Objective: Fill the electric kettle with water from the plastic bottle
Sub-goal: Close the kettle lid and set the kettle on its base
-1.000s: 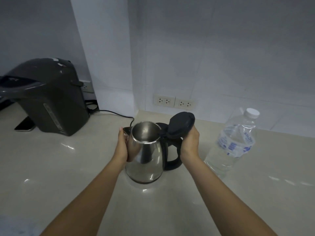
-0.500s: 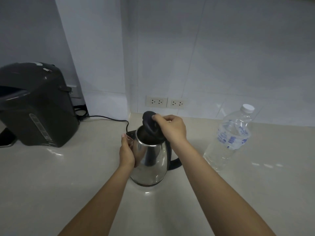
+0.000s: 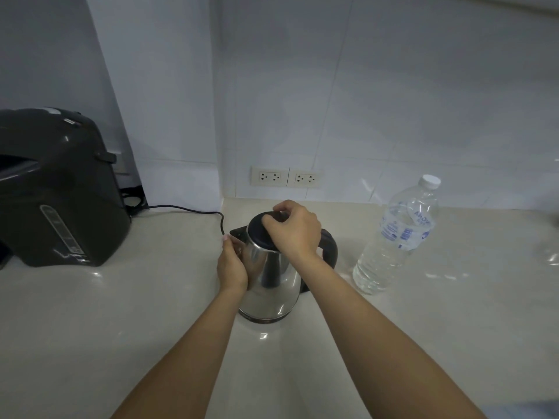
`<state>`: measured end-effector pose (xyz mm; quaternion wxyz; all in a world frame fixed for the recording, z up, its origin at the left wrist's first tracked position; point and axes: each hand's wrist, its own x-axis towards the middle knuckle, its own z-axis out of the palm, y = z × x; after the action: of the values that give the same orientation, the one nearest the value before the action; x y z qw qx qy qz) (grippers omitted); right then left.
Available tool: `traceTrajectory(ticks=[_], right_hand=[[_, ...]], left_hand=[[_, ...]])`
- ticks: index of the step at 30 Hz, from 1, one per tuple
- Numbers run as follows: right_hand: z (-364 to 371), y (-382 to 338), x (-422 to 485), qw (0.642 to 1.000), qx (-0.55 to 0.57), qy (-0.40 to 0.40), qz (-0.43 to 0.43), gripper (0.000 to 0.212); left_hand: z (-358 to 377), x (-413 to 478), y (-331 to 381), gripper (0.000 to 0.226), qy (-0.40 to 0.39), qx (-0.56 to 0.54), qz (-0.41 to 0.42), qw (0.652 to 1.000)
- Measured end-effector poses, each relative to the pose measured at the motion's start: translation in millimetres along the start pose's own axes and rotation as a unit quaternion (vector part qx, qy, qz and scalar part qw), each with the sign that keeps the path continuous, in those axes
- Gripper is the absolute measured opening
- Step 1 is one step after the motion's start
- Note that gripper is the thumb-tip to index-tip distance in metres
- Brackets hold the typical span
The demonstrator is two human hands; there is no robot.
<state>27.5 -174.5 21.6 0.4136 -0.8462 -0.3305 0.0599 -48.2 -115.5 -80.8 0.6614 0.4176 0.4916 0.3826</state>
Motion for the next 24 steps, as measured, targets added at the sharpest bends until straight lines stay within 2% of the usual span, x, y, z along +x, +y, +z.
traceTrajectory(ticks=[6, 10, 11, 13, 15, 16, 18, 21, 22, 24], right_hand=[[0.3, 0.4, 2.9, 0.991, -0.114, -0.044, -0.044, 0.032], [1.8, 2.4, 7.6, 0.976, -0.192, -0.08, -0.066, 0.048], [-1.8, 2.9, 9.6, 0.976, -0.18, -0.106, -0.065, 0.054], [-18.0, 5.4, 14.5, 0.987, -0.039, -0.146, -0.052, 0.055], [-40.1, 16.9, 21.8, 0.987, 0.125, -0.098, -0.028, 0.048], [-49.3, 28.1, 26.3, 0.986, 0.157, -0.052, -0.017, 0.044], [-59.4, 54.8, 32.5, 0.983, 0.183, -0.015, 0.013, 0.042], [-44.1, 88.4, 30.3, 0.97, 0.218, -0.068, 0.088, 0.049], [-34.5, 93.8, 27.0, 0.967, 0.225, -0.061, 0.102, 0.052], [-15.3, 97.8, 23.3, 0.963, 0.247, 0.008, 0.111, 0.063]], left_hand=[[-0.1, 0.3, -0.5, 0.056, -0.004, 0.001, -0.002, 1.0], [0.4, 2.2, -0.4, 0.053, -0.001, 0.007, 0.012, 1.0], [-0.1, 2.0, 0.5, 0.053, -0.001, 0.012, 0.013, 1.0], [-0.3, 3.3, 1.1, 0.05, 0.003, 0.011, 0.018, 1.0], [0.2, 3.2, 1.7, 0.047, 0.003, 0.012, 0.023, 1.0], [0.9, 3.1, 1.7, 0.047, 0.003, 0.013, 0.027, 1.0], [1.3, 4.3, -0.3, 0.049, 0.006, 0.014, 0.03, 0.999], [1.4, 9.0, -5.5, 0.051, 0.012, 0.018, 0.031, 0.999], [1.4, 10.2, -7.0, 0.051, 0.014, 0.02, 0.033, 0.999], [1.8, 11.8, -8.6, 0.052, 0.021, 0.021, 0.033, 0.999]])
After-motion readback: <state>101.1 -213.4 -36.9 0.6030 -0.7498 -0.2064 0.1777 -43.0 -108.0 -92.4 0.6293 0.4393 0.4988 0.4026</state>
